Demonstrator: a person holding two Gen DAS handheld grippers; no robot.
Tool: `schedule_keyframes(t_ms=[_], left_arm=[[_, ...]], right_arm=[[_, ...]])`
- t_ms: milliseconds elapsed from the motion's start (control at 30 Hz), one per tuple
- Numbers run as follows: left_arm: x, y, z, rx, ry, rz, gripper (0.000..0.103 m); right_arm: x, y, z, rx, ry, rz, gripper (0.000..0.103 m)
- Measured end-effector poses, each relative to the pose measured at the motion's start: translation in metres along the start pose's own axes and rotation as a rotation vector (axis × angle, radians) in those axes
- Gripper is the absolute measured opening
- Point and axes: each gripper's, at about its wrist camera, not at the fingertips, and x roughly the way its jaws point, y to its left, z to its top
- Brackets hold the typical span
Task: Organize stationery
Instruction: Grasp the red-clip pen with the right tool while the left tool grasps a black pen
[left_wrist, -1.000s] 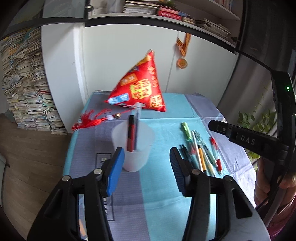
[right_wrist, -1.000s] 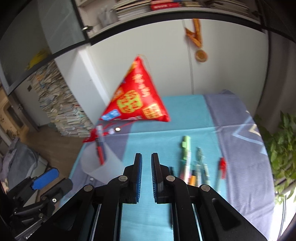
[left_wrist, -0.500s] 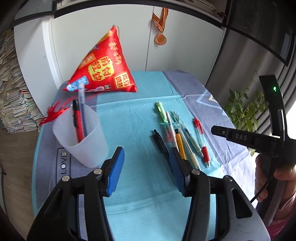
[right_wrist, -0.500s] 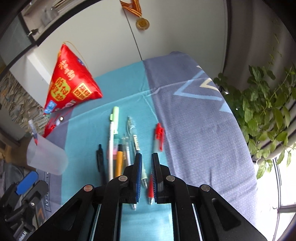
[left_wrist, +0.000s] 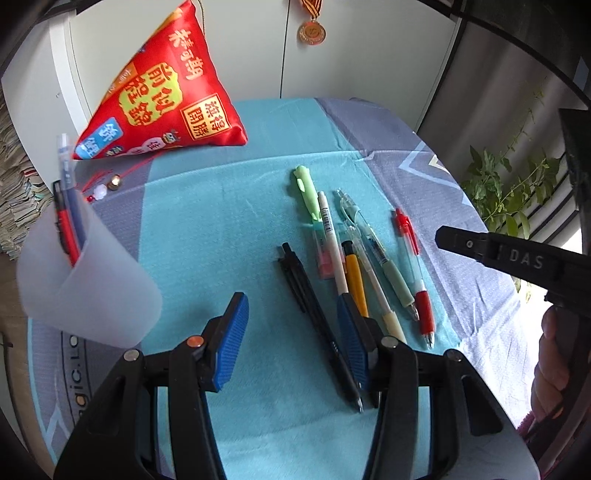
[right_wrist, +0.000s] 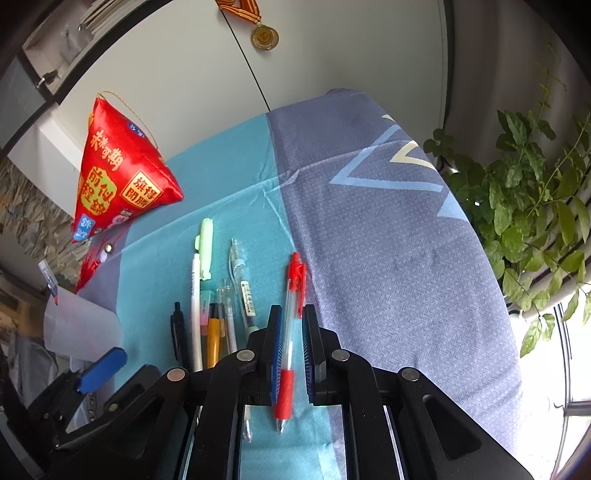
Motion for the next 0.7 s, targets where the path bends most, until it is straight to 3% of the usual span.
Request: schedule_keyframes(t_ms=[167, 367, 600, 633, 700], left_arm=[[0.019, -0.002, 0.007, -0.009, 0.028, 0.018, 0.044], [0.040, -0.002, 0.012, -0.028, 0.078, 0.018, 0.027], [0.046, -0.002, 0.020, -0.027, 0.071, 0.032, 0.025], [0.046, -0.004, 0.019, -0.011, 0.069, 0.041, 0.019], [0.045, -0.007, 0.018, 0.013, 0.068, 0.025, 0.016]], right_arm=[[0.006, -0.006, 0.006, 0.009, 0.000, 0.000, 0.009], [0.014, -0.012, 0.012, 0.026, 0.003, 0.007, 0.009], [0.020, -0.010, 0.016, 0.019, 0.010, 0.016, 0.009], [0.021, -0.009, 0.017, 0.016, 0.014, 0.015, 0.009], [0.023, -0.007, 0.018, 0.014, 0.018, 0.014, 0.009]])
